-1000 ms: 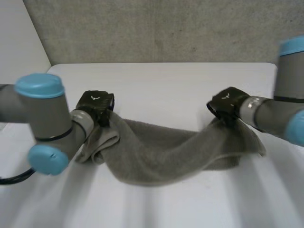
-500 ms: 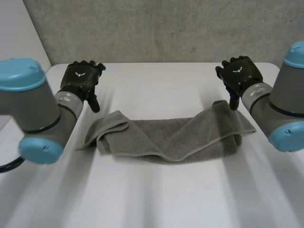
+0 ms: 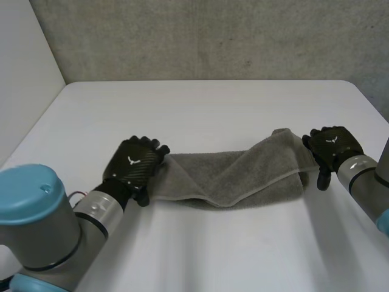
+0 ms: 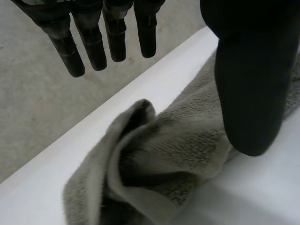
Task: Fold the towel.
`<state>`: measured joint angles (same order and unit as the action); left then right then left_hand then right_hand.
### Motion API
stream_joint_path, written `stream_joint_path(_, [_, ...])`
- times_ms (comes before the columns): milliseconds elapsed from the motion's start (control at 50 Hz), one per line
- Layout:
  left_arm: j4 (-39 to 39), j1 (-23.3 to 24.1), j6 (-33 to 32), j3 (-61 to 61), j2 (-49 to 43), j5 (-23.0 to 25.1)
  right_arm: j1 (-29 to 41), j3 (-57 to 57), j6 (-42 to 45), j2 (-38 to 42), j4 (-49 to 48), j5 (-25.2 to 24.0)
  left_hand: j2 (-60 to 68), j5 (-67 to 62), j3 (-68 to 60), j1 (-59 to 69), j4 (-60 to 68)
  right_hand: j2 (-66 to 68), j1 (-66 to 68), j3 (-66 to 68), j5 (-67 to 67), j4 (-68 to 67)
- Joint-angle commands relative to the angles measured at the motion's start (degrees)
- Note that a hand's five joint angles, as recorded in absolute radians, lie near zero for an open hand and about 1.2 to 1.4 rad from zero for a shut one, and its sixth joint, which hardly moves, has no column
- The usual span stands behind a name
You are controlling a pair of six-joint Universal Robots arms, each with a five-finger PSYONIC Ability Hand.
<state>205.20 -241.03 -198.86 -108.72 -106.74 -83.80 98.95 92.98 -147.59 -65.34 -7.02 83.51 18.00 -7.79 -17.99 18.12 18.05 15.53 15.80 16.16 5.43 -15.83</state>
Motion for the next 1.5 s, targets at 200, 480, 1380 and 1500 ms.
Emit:
stream_joint_path(200, [4.8, 4.6, -0.1, 2.4, -9.4, -0.2, -3.1, -2.6, -10.2, 7.6, -4.7, -0.4, 1.3, -1.5, -1.3, 1.2, 1.2, -0.2, -0.5, -0.9, -0.1, 0.5])
stream_joint_path(480, [9.2, 4.9, -0.2, 5.9, -13.6, -1.4, -3.1, -5.5, -10.3, 11.5, -9.1, -0.3, 5.0, -5.2, -5.0, 4.9, 4.9, 4.3, 4.0, 3.7, 4.4, -4.0])
stream_joint_path(1380, [9.9, -0.1, -0.1, 14.1, 2.0, -5.8, -4.2, -13.8, -32.4, -3.1, -9.8, -12.3, 62.0, -62.2, -62.0, 61.9, 61.9, 64.5, 64.2, 63.8, 64.6, -64.2])
stream_joint_path(1500, [2.3, -0.6, -0.1, 17.7, 12.4, -5.4, -8.4, -22.2, -32.5, -15.0, 6.3, -19.6, 62.0, -62.2, -62.0, 61.9, 61.9, 64.5, 64.2, 63.8, 64.6, -64.2])
